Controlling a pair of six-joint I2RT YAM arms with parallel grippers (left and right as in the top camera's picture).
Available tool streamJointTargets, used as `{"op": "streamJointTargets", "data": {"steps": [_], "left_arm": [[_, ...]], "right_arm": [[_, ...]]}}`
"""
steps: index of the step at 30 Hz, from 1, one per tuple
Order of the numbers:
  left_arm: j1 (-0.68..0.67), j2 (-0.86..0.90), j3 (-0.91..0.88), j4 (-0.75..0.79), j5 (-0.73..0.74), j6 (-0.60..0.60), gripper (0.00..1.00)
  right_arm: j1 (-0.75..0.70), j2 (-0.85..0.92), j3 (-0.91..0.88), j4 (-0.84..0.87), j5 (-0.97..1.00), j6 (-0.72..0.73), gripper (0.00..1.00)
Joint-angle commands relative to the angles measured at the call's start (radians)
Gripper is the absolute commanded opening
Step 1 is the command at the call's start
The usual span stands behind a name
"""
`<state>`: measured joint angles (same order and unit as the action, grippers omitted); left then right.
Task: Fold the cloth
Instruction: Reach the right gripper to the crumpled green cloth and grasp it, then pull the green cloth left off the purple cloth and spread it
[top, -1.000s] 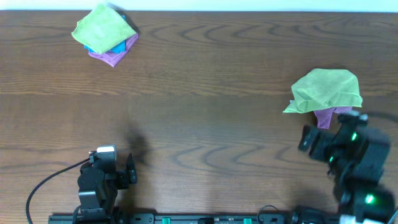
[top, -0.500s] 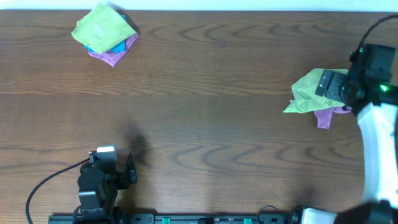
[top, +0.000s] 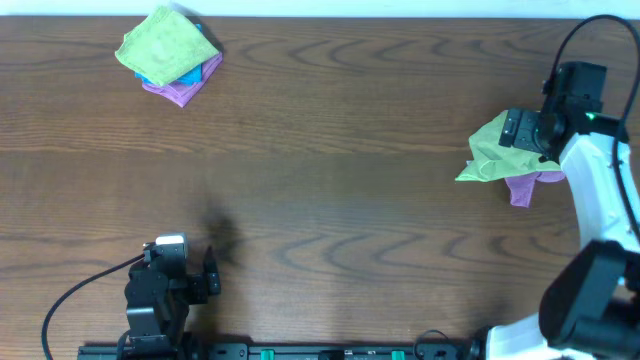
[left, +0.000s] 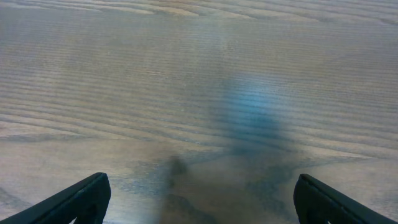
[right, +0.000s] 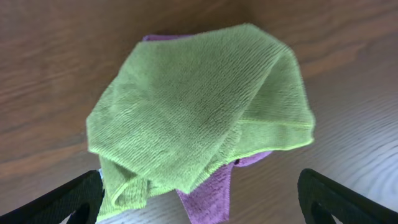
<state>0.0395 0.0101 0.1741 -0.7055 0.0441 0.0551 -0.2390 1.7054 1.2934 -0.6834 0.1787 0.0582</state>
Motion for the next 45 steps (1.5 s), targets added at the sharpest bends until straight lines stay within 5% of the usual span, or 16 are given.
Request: {"op": "streamJointTargets", "data": {"steps": [1, 5, 10, 13, 15, 16, 28, 45], "left_arm": [[0.007, -0.006, -0.010, -0.003, -0.014, -0.007, 0.95], [0.007, -0.006, -0.010, -0.003, -0.014, -0.007, 0.95], [0.007, -0.006, -0.010, -0.003, -0.014, -0.007, 0.95], [0.007, -0.006, -0.010, -0.003, -0.014, -0.007, 0.95], [0.007, -0.006, -0.010, -0.003, -0.014, -0.007, 0.95], [0.007, -0.006, -0.010, -0.003, -0.014, -0.007, 0.95], [0.007, -0.006, -0.010, -0.003, -0.014, -0.007, 0.95], [0.007, -0.006, -0.010, -0.003, -0.014, -0.007, 0.95]], "right_arm": [[-0.026, 0.061, 0.015, 0.007, 0.016, 0.081, 0.99], [-0.030, 0.135, 0.015, 0.041, 0.006, 0.142, 0.96], [-0.030, 0.196, 0.015, 0.119, -0.094, 0.169, 0.73], [-0.030, 0.212, 0.015, 0.131, -0.103, 0.174, 0.42], [-0.029, 0.199, 0.016, 0.130, -0.104, 0.173, 0.05], [-0.029, 0.179, 0.016, 0.127, -0.104, 0.172, 0.01], [0.145, -0.233, 0.016, -0.008, -0.108, 0.033, 0.01], [0.814, -0.524, 0.016, -0.465, -0.109, 0.168, 0.01]]}}
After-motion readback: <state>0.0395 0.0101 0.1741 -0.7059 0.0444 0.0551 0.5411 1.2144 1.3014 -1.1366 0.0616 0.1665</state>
